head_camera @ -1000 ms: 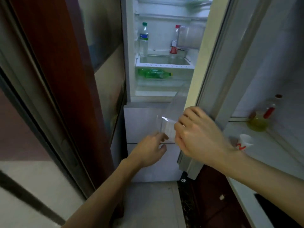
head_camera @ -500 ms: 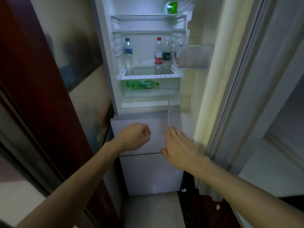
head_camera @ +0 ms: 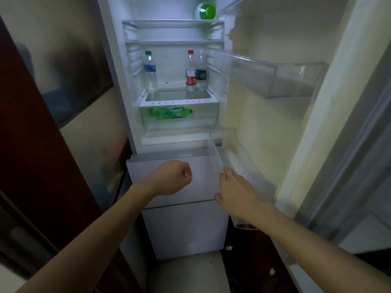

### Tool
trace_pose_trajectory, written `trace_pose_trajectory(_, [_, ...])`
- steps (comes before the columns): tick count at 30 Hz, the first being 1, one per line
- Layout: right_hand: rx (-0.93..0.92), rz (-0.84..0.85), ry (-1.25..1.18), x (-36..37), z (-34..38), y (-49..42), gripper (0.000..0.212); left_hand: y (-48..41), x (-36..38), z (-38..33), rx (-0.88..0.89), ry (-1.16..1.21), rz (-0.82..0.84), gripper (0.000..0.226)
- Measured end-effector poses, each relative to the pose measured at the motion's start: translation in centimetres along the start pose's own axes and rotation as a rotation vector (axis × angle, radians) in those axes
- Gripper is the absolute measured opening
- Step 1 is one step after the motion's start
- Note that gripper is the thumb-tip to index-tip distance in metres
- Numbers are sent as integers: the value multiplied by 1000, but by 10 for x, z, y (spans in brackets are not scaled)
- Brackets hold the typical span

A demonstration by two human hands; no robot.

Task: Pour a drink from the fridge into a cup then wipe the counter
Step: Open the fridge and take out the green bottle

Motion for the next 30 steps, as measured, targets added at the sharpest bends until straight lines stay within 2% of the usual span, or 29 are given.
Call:
trace_pose_trajectory(4, [63, 21, 32, -8, -5, -21, 24, -23, -8, 12, 30, -49, 44, 24])
trace_pose_trajectory(12, [219, 47, 22, -46, 14, -97, 27, -75, -54, 61, 86, -179, 65, 23])
trace_pose_trajectory(16, [267, -9, 3, -66, 20, -141, 26, -99, -69, 87, 77, -221, 78, 26])
trace_pose_trajectory(21, [312, 3, -9, -85, 24, -178, 19, -129, -85, 106, 46, -269, 99, 29])
trace_pose_trajectory(25, [341, -56, -26, -101, 17, -211, 32, -162, -102, 113, 21, -251, 86, 28])
trace_pose_trajectory(30, [300, -100, -53, -116, 7, -247, 16, -194, -126, 110, 20, -303, 53, 29])
Point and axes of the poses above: each hand's wrist, its own y-axis away from the middle knuckle, its own x-axis out of the palm, z = x × y, the point moved 4 cm from there along -y, towards the middle knuckle, and after that the axes turned 3 degrees about x, right-handed, at the moved point
